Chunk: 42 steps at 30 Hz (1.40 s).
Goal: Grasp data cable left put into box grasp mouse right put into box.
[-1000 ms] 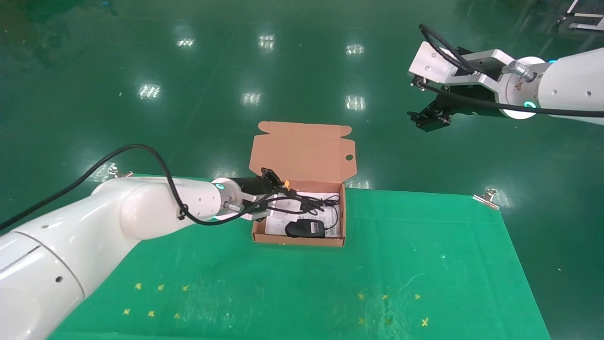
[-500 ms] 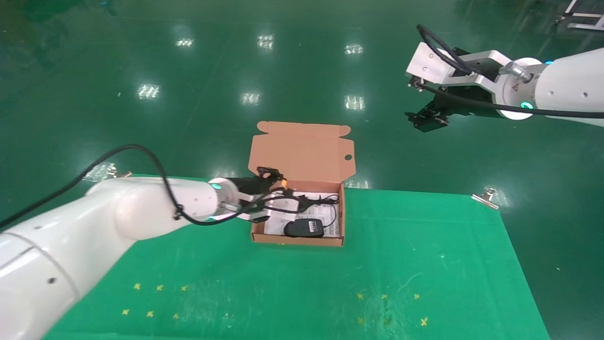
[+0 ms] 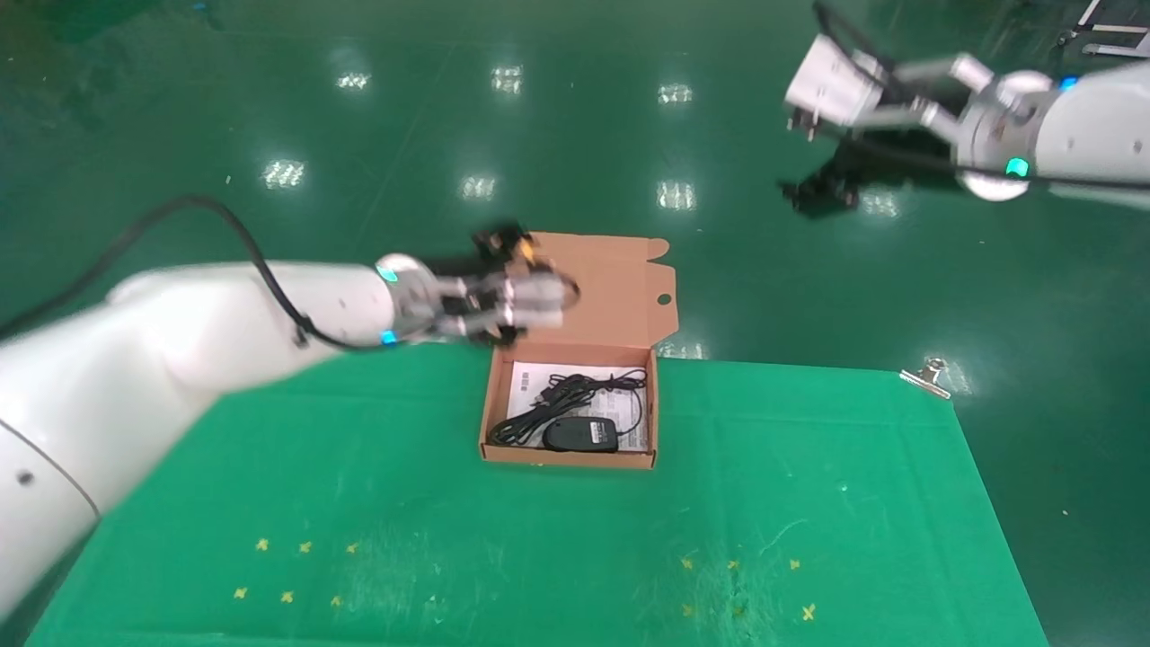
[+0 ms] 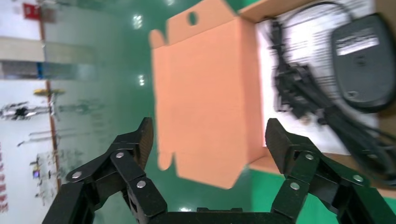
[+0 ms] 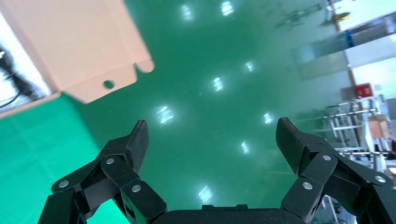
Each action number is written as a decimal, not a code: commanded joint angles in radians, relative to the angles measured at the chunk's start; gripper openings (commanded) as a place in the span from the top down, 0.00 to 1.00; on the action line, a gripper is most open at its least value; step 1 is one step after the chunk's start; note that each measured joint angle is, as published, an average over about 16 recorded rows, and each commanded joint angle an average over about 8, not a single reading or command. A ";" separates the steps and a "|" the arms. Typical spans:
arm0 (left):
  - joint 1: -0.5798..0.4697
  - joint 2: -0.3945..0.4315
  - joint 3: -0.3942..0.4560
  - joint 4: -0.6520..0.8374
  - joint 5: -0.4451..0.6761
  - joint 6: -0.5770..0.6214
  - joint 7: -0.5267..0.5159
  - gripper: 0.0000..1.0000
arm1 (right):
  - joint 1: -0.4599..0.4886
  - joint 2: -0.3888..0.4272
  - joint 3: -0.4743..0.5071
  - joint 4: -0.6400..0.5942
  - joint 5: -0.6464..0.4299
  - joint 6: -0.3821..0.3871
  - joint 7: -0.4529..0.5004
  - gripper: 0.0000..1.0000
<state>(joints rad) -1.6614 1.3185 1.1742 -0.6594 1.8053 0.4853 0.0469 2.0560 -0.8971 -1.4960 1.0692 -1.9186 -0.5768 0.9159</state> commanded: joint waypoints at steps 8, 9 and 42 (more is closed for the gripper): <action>-0.088 0.004 -0.030 0.105 0.017 -0.049 -0.078 0.00 | 0.021 -0.018 0.020 -0.038 0.008 0.054 -0.034 0.00; -0.093 0.007 -0.032 0.117 0.019 -0.051 -0.084 0.00 | 0.020 -0.020 0.020 -0.040 0.011 0.055 -0.038 0.00; 0.244 -0.347 -0.467 -0.241 -0.529 0.481 -0.166 0.00 | -0.476 0.129 0.612 0.084 0.598 -0.425 -0.383 0.00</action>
<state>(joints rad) -1.4174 0.9714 0.7069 -0.9002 1.2764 0.9666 -0.1191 1.5804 -0.7677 -0.8842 1.1534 -1.3210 -1.0019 0.5329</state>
